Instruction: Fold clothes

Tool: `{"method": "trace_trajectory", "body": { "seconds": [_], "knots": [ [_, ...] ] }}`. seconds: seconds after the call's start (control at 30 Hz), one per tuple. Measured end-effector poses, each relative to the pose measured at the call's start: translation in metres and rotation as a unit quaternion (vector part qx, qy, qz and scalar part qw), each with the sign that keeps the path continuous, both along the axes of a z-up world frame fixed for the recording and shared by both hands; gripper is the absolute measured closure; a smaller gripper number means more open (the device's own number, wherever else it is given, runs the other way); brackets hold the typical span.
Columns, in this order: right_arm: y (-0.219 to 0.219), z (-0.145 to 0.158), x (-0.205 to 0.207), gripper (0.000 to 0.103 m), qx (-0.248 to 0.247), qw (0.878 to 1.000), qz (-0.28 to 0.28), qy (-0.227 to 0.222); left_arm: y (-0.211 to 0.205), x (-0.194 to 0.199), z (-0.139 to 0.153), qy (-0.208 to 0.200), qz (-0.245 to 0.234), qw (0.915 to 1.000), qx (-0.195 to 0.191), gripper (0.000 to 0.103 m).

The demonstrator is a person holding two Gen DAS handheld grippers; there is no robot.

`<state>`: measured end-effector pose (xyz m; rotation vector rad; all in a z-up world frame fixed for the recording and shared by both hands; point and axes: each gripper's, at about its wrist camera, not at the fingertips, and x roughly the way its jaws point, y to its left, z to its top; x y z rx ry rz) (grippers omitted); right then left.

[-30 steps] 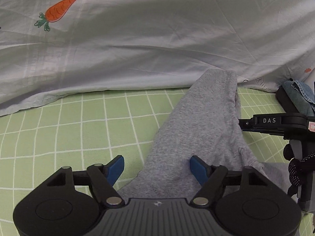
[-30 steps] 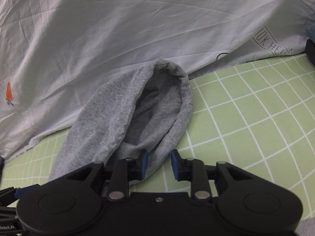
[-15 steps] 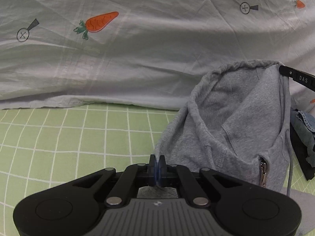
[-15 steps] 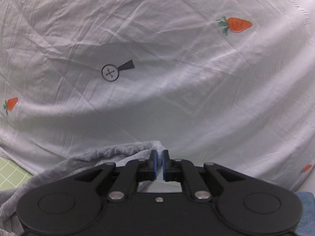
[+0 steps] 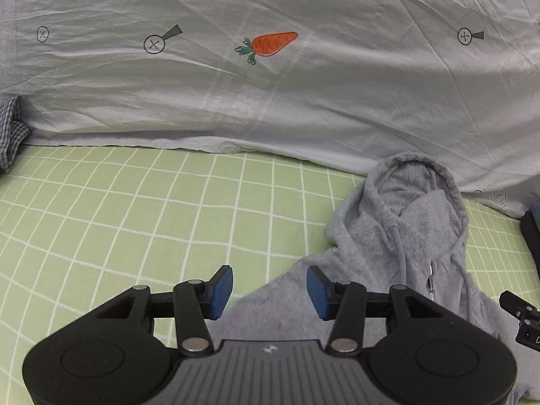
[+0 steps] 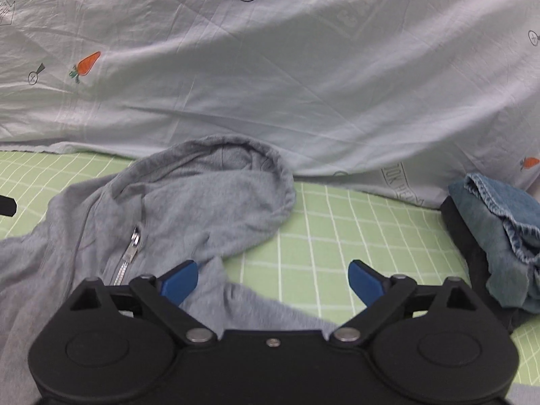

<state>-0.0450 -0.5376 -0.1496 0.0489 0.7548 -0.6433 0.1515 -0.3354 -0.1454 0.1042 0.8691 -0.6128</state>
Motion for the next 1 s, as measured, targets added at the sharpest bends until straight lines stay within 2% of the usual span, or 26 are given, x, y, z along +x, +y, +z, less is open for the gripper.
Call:
{"method": "trace_trajectory", "body": {
  "seconds": [0.07,0.17,0.27,0.33,0.4,0.47,0.5,0.6,0.87,0.93,1.0],
  "knots": [
    [0.019,-0.005,-0.024,0.001,0.026,1.000,-0.005,0.016,0.026,-0.017,0.002,0.005,0.009,0.9998,0.018,0.053],
    [0.045,-0.012,-0.056,0.001,0.064,0.997,-0.007,0.032,0.072,-0.045,0.003,0.033,0.037,0.9984,0.027,0.053],
    [0.069,-0.019,-0.076,0.001,0.087,0.994,0.009,0.061,0.113,-0.071,0.006,0.055,0.069,0.9959,0.020,0.051],
    [0.083,-0.021,-0.087,0.001,0.087,0.994,0.017,0.069,0.137,-0.088,0.008,0.061,0.083,0.9946,0.013,0.036],
    [0.092,-0.023,-0.096,0.001,0.104,0.992,0.015,0.067,0.158,-0.101,0.008,0.068,0.094,0.9933,0.004,0.029],
    [0.100,-0.025,-0.105,0.003,0.133,0.989,0.006,0.058,0.178,-0.113,0.008,0.072,0.101,0.9922,-0.012,0.029],
    [0.103,-0.026,-0.110,0.007,0.154,0.987,0.002,0.048,0.187,-0.118,0.010,0.073,0.099,0.9921,-0.023,0.027],
    [0.117,-0.031,-0.121,0.007,0.182,0.982,-0.011,0.039,0.210,-0.130,0.015,0.069,0.088,0.9930,-0.037,0.011],
    [0.151,-0.033,-0.134,0.007,0.189,0.981,-0.024,0.045,0.246,-0.145,0.022,0.042,0.065,0.9966,-0.028,0.011],
    [0.159,-0.024,-0.138,0.007,0.186,0.982,-0.025,0.030,0.255,-0.148,0.021,0.026,0.058,0.9970,-0.044,0.012],
    [0.163,-0.016,-0.140,0.007,0.188,0.982,-0.029,0.020,0.260,-0.146,0.019,0.030,0.052,0.9968,-0.053,0.015]
  ]
}}
